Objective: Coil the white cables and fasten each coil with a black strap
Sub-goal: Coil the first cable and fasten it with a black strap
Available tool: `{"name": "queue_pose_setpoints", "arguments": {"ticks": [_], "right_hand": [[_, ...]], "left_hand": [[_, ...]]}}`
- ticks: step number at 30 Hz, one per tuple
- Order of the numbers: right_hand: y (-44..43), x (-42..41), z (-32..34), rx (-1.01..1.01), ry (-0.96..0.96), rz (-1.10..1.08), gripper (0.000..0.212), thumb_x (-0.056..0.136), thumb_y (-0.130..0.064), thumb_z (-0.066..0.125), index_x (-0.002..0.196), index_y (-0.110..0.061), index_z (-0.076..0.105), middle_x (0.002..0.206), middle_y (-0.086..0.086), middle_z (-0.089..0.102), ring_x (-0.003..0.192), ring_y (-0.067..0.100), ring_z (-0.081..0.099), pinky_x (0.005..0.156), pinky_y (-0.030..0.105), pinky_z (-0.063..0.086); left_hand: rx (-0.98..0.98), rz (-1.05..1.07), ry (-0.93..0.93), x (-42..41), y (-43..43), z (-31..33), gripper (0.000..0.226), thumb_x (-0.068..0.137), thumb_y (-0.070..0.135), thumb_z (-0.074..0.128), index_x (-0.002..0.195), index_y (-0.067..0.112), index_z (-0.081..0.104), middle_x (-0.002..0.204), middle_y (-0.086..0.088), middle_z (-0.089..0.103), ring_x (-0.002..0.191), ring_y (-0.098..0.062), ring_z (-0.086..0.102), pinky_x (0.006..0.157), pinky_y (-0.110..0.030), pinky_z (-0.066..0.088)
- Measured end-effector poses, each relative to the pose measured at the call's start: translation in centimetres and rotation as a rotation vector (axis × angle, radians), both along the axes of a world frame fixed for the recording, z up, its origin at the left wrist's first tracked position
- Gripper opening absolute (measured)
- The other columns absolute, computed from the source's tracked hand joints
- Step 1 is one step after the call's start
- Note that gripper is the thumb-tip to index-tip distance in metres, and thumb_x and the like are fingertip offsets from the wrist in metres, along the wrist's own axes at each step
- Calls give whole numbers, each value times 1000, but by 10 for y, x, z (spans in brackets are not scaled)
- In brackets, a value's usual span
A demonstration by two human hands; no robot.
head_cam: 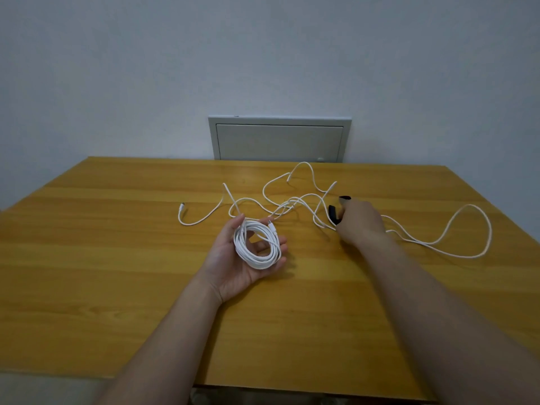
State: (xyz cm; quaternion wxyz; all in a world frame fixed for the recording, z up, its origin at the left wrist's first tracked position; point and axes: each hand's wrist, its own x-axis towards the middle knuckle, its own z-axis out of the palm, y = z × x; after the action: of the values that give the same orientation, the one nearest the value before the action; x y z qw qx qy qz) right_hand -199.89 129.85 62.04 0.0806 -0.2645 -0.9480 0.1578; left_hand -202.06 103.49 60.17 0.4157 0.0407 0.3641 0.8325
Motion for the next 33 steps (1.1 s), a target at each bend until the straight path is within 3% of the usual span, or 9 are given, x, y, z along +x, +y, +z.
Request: {"name": "queue_pose_setpoints", "arguments": {"ticks": [3, 6, 10, 13, 16, 22, 28, 33], "right_hand": [[1, -1, 2, -8, -6, -12, 19, 87, -3, 58, 99, -7, 72, 97, 14, 67, 92, 34, 64, 69, 33, 47], [4, 4, -1, -67, 82, -52, 22, 86, -3, 64, 101, -11, 79, 101, 13, 72, 98, 35, 65, 73, 32, 47], [-2, 14, 6, -285, 499, -76, 16, 90, -14, 72, 104, -13, 80, 106, 5, 77, 104, 27, 69, 88, 33, 52], [-16, 24, 25, -423, 748, 23, 9, 93, -18, 71, 98, -16, 78, 90, -3, 76, 93, 17, 71, 87, 31, 53], [-31, 32, 44, -677, 857, 158, 8, 102, -18, 60, 98, -20, 67, 84, -3, 78, 87, 8, 73, 81, 26, 55], [-58, 45, 51, -1094, 845, 276, 10, 107, -13, 48, 105, -13, 59, 69, 4, 67, 58, 22, 64, 53, 30, 52], [-94, 41, 6, -1123, 651, 359, 11, 106, -15, 51, 109, -8, 60, 64, 9, 58, 39, 19, 44, 38, 25, 36], [-106, 34, -16, -1103, 677, 315, 11, 106, -17, 53, 100, -11, 61, 61, 11, 60, 41, 20, 47, 43, 26, 39]], "left_hand": [[-4, 3, 0, 1, 0, 1, 57, 90, 54, 54, 131, 15, 62, 114, -26, 67, 97, -38, 70, 85, -52, 58], [-13, 0, -1, 1, 0, 2, 56, 88, 54, 55, 129, 15, 62, 114, -27, 67, 97, -38, 71, 84, -51, 59], [-10, 8, 2, 2, -1, 3, 57, 89, 54, 54, 131, 16, 61, 114, -26, 66, 95, -37, 71, 81, -50, 60], [-11, 19, 4, 3, -1, 4, 57, 91, 55, 52, 131, 14, 61, 112, -26, 67, 94, -37, 71, 80, -49, 60], [-4, 29, -6, 4, -2, 4, 58, 93, 57, 50, 129, 13, 62, 112, -26, 68, 94, -37, 71, 78, -48, 61], [0, 65, -3, 6, -3, 5, 62, 89, 60, 53, 124, 10, 64, 112, -27, 67, 89, -36, 72, 74, -45, 60], [45, 84, 33, 8, -6, 5, 74, 70, 62, 75, 120, 9, 65, 107, -23, 69, 88, -32, 71, 73, -41, 62], [24, 105, 85, 10, -6, 6, 44, 83, 40, 70, 112, 7, 74, 107, -24, 69, 88, -30, 72, 73, -40, 62]]}}
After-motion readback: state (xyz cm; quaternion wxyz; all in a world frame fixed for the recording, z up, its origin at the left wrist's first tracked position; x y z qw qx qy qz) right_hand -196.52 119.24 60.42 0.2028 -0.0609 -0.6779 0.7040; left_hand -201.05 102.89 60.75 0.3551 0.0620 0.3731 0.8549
